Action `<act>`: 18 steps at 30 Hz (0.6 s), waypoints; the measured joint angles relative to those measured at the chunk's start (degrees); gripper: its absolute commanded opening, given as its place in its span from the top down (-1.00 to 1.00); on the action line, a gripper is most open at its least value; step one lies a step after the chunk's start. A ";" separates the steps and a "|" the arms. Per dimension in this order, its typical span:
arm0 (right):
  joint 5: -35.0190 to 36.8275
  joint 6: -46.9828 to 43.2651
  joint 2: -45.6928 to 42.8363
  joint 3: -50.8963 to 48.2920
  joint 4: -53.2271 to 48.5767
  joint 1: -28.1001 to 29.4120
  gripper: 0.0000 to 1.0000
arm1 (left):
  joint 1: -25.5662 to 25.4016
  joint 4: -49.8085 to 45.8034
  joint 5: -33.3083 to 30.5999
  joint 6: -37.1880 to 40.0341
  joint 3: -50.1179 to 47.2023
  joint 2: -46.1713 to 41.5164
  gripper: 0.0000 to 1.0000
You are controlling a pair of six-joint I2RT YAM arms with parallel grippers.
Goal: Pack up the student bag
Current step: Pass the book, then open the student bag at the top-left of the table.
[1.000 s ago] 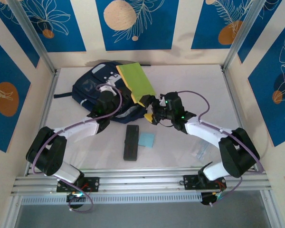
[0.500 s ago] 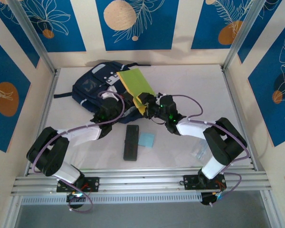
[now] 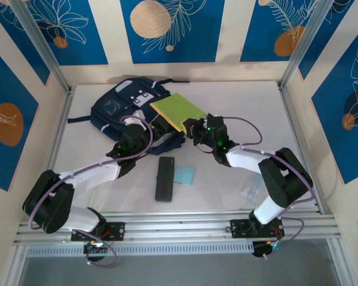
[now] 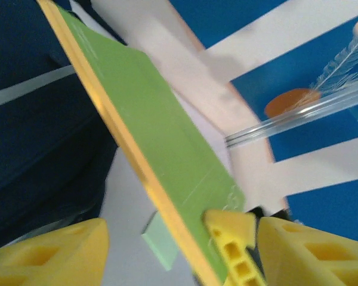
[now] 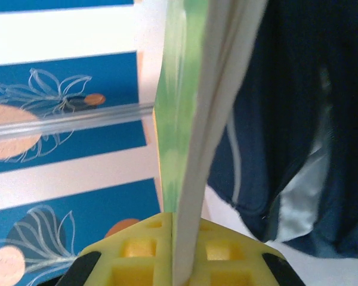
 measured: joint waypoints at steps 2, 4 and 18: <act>-0.63 -2.54 -1.68 0.00 -3.58 -2.27 1.00 | 0.15 -6.84 0.59 6.58 2.95 -0.50 -0.41; -1.95 -5.53 -3.78 0.00 -7.30 -4.68 1.00 | 0.31 -12.63 1.09 12.98 5.81 -0.46 -0.42; -10.78 -19.15 -16.31 -3.56 -28.96 -20.39 1.00 | 1.31 -38.84 3.39 41.03 22.86 19.69 -0.13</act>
